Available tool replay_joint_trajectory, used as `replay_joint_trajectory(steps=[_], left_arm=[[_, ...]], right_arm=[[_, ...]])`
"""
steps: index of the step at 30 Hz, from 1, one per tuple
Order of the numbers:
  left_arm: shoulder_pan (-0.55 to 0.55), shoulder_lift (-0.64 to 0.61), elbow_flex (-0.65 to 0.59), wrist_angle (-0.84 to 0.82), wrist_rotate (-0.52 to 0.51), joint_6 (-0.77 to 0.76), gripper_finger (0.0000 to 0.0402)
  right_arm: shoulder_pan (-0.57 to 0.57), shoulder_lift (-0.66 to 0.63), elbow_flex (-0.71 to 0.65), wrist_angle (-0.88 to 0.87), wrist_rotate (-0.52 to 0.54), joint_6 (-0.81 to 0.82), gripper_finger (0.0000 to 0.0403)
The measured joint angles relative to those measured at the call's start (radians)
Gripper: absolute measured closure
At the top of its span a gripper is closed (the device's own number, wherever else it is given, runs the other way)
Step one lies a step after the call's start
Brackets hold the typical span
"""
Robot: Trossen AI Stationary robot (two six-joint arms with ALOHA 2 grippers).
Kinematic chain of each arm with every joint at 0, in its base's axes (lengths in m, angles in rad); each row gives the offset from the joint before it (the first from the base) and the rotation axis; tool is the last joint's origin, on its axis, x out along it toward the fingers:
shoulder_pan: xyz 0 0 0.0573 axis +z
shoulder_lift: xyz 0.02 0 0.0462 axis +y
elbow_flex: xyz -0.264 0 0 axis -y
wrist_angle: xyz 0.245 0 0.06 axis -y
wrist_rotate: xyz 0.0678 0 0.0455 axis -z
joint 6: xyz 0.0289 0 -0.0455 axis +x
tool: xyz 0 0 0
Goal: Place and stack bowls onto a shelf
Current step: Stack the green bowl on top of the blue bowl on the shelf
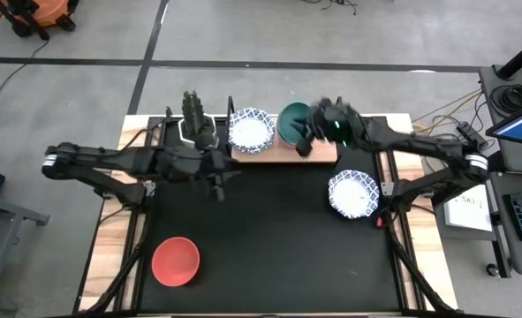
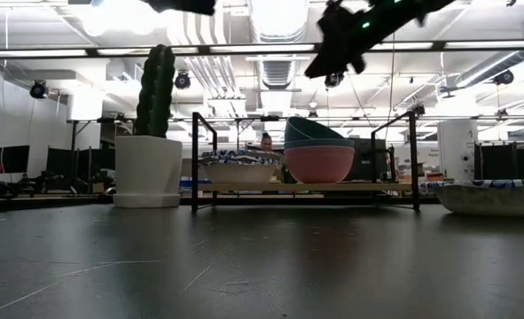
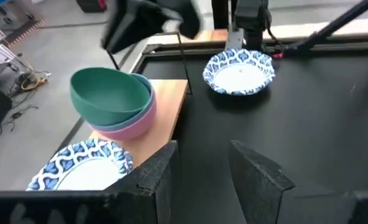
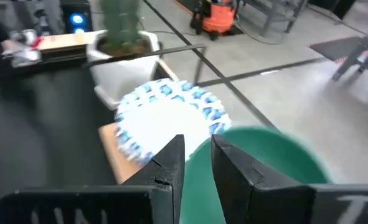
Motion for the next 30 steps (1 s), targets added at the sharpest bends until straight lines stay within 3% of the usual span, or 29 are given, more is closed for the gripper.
replay_joint_trajectory(steps=[5,13,21,30], left_arm=[[0.003,-0.152,-0.158,0.091,-0.024,-0.005,0.0274],[0.003,-0.324,-0.269,0.108,-0.149,0.001,0.0274],[0.003,-0.414,-0.318,0.107,-0.150,-0.007,0.0274],[0.003,-0.425,-0.321,0.107,-0.150,-0.014,0.0275]], right_arm=[[-0.129,0.168,0.179,-0.018,-0.136,-0.084,0.0336],[-0.223,0.402,0.383,-0.019,-0.144,-0.137,0.0374],[-0.252,0.506,0.406,-0.034,-0.145,-0.120,0.0394],[-0.252,0.546,0.397,-0.036,-0.151,-0.103,0.0394]])
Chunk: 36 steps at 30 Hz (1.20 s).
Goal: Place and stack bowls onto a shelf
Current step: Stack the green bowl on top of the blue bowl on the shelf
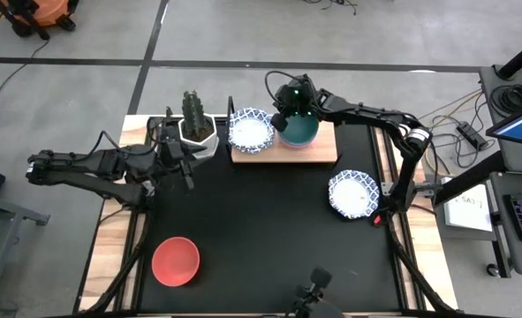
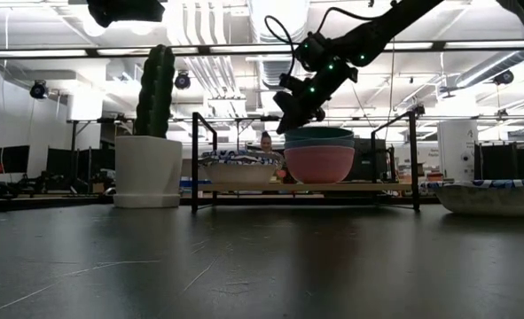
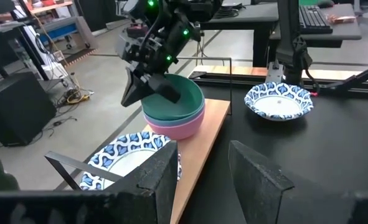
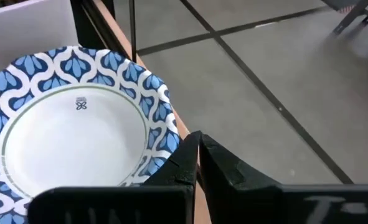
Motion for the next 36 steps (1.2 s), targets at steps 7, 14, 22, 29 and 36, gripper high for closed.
replay_joint_trajectory(steps=[7,14,22,29,36], left_arm=[[0.000,0.003,0.000,0.000,0.000,-0.018,0.0275],[0.000,0.009,0.000,0.000,0.000,-0.029,0.0275],[0.000,0.019,0.000,0.015,0.000,-0.100,0.0275],[0.000,0.048,0.000,0.015,0.000,-0.162,0.0275],[0.000,0.098,0.000,0.015,0.001,-0.175,0.0275]], right_arm=[[-0.009,-0.042,-0.005,-0.005,-0.001,-0.015,0.0394],[-0.028,-0.040,-0.055,0.031,-0.022,0.000,0.0394],[-0.032,-0.052,-0.153,0.124,-0.026,0.031,0.0394],[-0.016,-0.172,-0.187,0.122,-0.035,0.035,0.0394],[-0.028,-0.268,-0.336,0.185,0.079,0.136,0.0394]])
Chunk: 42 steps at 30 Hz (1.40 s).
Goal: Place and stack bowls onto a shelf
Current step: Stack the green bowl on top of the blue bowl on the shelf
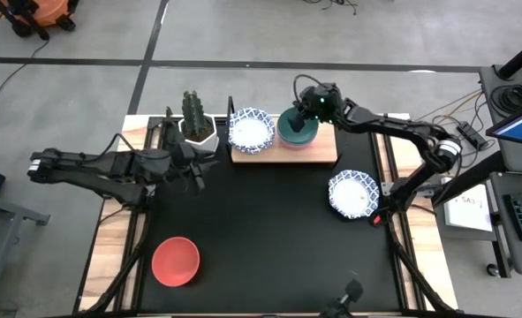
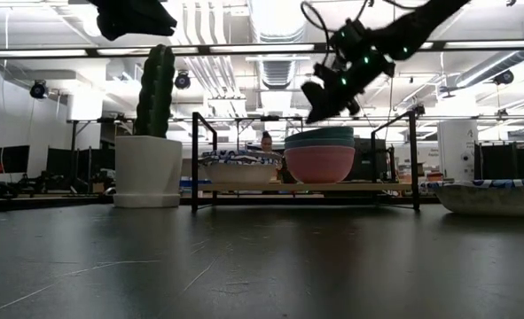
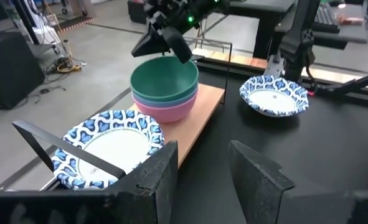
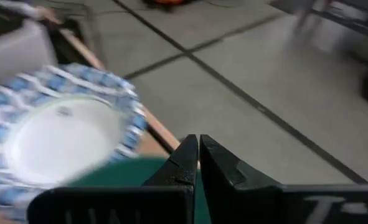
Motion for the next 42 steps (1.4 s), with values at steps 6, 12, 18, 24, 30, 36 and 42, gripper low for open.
replay_joint_trajectory(steps=[6,12,18,24,30,36,42], left_arm=[[0.000,0.031,0.000,0.000,0.000,0.003,0.0275],[0.000,0.041,0.000,0.000,0.000,0.018,0.0275],[0.000,0.041,0.000,0.000,0.000,0.026,0.0275],[0.000,0.041,0.000,0.000,0.000,0.027,0.0275],[0.000,0.041,0.000,0.000,0.000,0.027,0.0275],[0.000,0.041,0.000,0.005,0.000,0.023,0.0275],[0.000,0.041,0.000,0.008,0.001,0.000,0.0275]], right_arm=[[-0.005,0.013,-0.102,0.107,0.008,0.044,0.0394],[-0.011,0.024,-0.110,0.148,0.032,0.051,0.0394],[0.006,0.024,-0.185,0.306,0.046,0.081,0.0394],[0.025,0.024,-0.277,0.455,0.084,0.086,0.0394],[0.034,0.024,-0.346,0.562,0.121,0.069,0.0394],[0.054,-0.015,-0.342,0.573,0.128,0.041,0.0394],[0.138,-0.050,-0.377,0.569,0.127,0.021,0.0394]])
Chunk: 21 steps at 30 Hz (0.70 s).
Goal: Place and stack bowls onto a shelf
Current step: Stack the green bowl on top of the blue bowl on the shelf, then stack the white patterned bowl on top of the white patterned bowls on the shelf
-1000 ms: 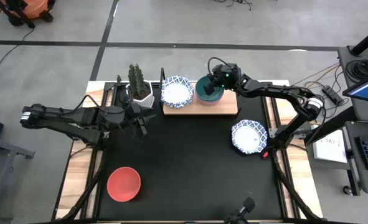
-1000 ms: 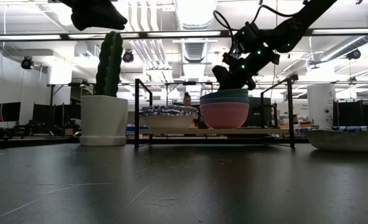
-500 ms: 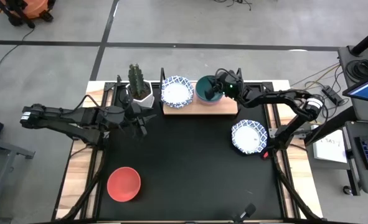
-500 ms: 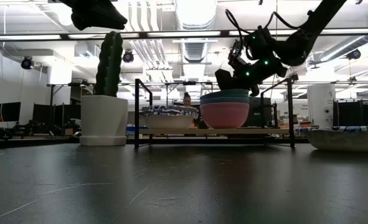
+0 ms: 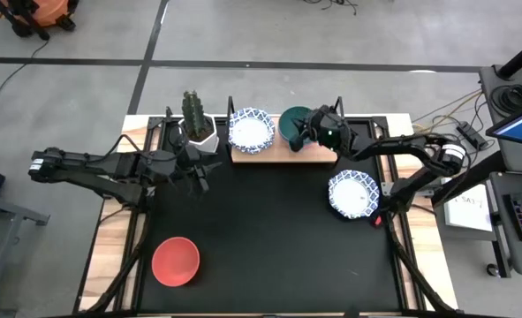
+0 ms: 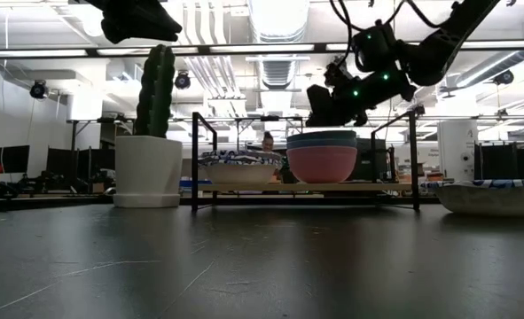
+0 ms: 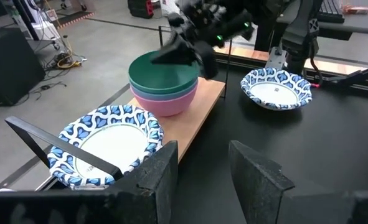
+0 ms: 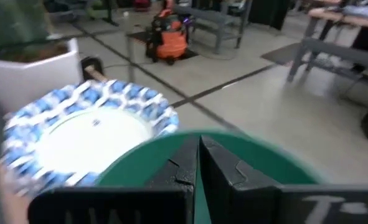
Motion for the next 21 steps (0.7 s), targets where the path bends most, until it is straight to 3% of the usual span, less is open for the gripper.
replay_joint_trajectory(steps=[6,11,15,21], left_arm=[[0.000,0.000,0.000,0.005,0.000,-0.007,0.0275],[0.000,0.000,0.000,0.013,0.001,-0.007,0.0275],[0.000,0.000,0.000,0.014,0.001,-0.029,0.0275],[-0.001,0.010,0.000,0.013,0.073,-0.112,0.0275]], right_arm=[[0.042,0.023,-0.044,0.002,0.079,0.030,0.0394],[0.046,0.001,-0.049,0.003,0.084,0.030,0.0394],[0.066,-0.103,-0.049,-0.029,0.082,0.013,0.0394],[0.140,-0.365,-0.049,-0.307,0.019,0.086,0.0394]])
